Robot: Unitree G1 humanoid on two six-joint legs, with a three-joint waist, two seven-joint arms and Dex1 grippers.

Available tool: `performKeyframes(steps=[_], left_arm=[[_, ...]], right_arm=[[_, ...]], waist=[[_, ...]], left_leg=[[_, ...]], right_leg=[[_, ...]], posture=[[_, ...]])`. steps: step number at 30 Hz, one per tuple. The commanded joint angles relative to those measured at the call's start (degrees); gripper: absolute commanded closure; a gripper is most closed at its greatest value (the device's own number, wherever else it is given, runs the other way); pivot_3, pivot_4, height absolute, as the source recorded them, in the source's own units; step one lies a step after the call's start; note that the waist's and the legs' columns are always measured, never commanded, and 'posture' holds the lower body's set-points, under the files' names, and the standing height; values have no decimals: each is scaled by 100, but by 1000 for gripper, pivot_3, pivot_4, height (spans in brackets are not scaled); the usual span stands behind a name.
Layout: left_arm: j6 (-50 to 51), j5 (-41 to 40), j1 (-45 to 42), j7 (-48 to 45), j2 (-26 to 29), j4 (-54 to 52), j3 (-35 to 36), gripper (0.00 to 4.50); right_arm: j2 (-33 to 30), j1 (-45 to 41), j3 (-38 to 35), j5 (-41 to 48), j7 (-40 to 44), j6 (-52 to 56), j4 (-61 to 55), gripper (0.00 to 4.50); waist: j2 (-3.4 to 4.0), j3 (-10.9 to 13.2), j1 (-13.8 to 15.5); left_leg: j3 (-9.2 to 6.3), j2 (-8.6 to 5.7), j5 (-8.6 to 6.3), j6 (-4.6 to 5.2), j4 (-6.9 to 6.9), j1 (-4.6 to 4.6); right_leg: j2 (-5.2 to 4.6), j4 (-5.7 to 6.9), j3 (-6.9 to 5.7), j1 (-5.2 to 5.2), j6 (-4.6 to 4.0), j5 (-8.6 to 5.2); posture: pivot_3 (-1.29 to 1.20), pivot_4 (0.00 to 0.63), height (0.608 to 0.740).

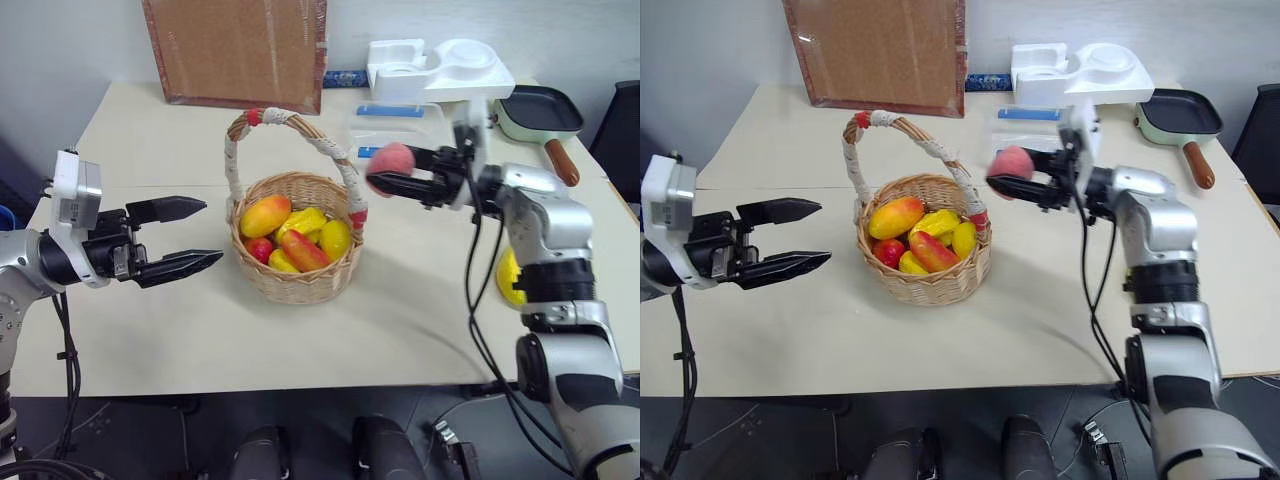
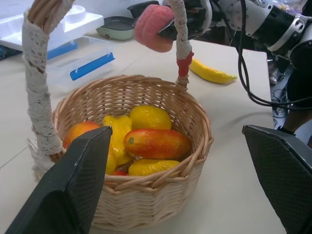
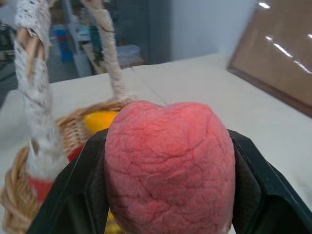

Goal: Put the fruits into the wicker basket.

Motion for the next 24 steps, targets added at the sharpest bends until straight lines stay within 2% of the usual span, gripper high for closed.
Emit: performKeyframes(steps=[1, 2, 4, 8, 11, 14, 17, 20, 21, 24], left_arm=[[-139, 105, -68, -38, 31, 47, 44, 0], [-141, 119, -48, -17, 22, 46, 46, 0], [-145, 157, 7, 38, 4, 22, 58, 0], [-166, 191, 99, 112, -47, -33, 94, 0], [-172, 189, 145, 138, -77, -78, 88, 0], [-223, 198, 134, 84, -75, -32, 59, 0], [-307, 200, 44, 29, -117, 59, 7, 0], [-519, 300, -67, -9, -242, 72, -152, 0], [-653, 370, -119, -37, -325, 98, -221, 0], [-773, 404, -249, -110, -520, 196, -393, 0]], right_arm=[[279, -503, 224, -158, 334, -281, 719, 1945], [363, -635, 267, -208, 410, -336, 967, 1945], [467, -769, 303, -168, 741, -369, 1207, 1220], [616, -931, 110, -308, 479, -1007, 1647, 16], [563, -986, -199, -292, 158, -1579, 1953, 16], [244, -831, -630, -27, 180, -1536, 1827, 16], [-361, -182, -989, 82, 161, -1484, 1182, 16], [-971, 1147, -1520, 159, -99, -1573, -122, 16], [-1011, 1751, -1933, 169, -421, -1881, -724, 16], [-1117, 3714, -2750, 290, -895, -1732, -2527, 16]], waist=[[0, 0, -4], [-1, 0, -16], [-1, 1, -15], [-1, 1, -17], [-1, 1, -21], [-1, 1, -19], [-2, 2, 76], [-4, 1, 175], [-5, 2, 194], [0, 4, 270]], left_leg=[[2, -2, -2, 3, 2, 0], [4, -3, -2, 4, 3, -2], [4, -3, -3, 5, 6, -3], [-1, -3, -3, 5, 5, -4], [0, -2, -2, 4, 5, -4], [1, -2, -2, 4, 5, -4], [-7, -4, -3, 5, 5, -5], [-6, -6, -5, 6, 4, -6], [-13, -6, -6, 5, 3, -6], [-12, -6, -9, 4, 4, -14]], right_leg=[[-2, 0, 1, 0, 0, 0], [-3, -3, 1, 0, 0, 0], [-3, -2, 2, 0, 0, 0], [-3, -1, 0, 0, 0, 0], [-4, -1, 0, 0, 0, 0], [-4, -1, 1, 0, 0, 0], [-6, -2, -2, 2, 0, 0], [-7, -17, -3, 8, 0, 0], [-6, -25, -18, 20, 1, 0], [-4, -29, -14, 10, 3, 1]], posture=[[0, 150, 740], [0, 150, 740], [0, 150, 740], [0, 150, 740], [0, 150, 740], [0, 150, 740], [0, 150, 740], [0, 150, 740], [0, 150, 740], [0, 150, 740]])
